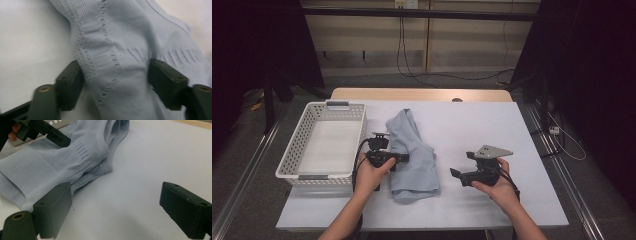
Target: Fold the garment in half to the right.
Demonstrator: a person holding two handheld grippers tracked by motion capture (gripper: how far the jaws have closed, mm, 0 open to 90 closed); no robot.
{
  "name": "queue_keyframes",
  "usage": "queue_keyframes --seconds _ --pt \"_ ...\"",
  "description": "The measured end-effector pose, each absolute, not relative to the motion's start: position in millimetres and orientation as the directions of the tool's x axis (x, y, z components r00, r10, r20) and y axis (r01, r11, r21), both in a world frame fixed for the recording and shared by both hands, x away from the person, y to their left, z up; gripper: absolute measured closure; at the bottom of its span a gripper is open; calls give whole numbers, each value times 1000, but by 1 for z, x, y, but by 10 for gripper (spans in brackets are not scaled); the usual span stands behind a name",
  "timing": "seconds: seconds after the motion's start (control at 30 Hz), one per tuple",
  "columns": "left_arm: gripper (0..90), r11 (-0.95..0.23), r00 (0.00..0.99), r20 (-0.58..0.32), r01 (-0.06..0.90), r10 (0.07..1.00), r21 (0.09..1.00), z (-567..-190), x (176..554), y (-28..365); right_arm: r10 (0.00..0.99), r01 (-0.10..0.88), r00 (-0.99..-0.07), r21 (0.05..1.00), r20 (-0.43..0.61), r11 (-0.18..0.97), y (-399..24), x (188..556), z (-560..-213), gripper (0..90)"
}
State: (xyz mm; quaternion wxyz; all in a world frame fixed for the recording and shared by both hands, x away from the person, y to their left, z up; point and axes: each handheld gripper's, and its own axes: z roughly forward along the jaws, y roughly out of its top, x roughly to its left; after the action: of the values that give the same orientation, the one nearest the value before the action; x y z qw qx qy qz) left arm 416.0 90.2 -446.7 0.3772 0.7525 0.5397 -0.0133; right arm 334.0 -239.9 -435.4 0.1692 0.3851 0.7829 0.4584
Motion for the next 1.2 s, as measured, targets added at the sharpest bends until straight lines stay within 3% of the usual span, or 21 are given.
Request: queue_keyframes --seconds 0.23,0.43,0.8,1.0,1.2 --pt "438 -125 403 -431 831 807 542 -447 414 83 759 447 -645 849 88 282 -240 334 -435 109" --pt "476 -141 408 -407 827 817 544 -445 414 72 761 448 -643 848 85 283 -241 334 -435 109" --pt "666 -155 425 -414 824 805 545 -440 418 64 768 448 -635 850 83 278 -244 334 -435 104" --pt "697 -149 427 -460 837 779 526 -431 426 68 771 447 -631 852 83 273 -247 333 -434 104" --pt "700 -163 433 -433 830 791 533 -414 439 74 779 451 -621 853 88 263 -252 332 -435 104"
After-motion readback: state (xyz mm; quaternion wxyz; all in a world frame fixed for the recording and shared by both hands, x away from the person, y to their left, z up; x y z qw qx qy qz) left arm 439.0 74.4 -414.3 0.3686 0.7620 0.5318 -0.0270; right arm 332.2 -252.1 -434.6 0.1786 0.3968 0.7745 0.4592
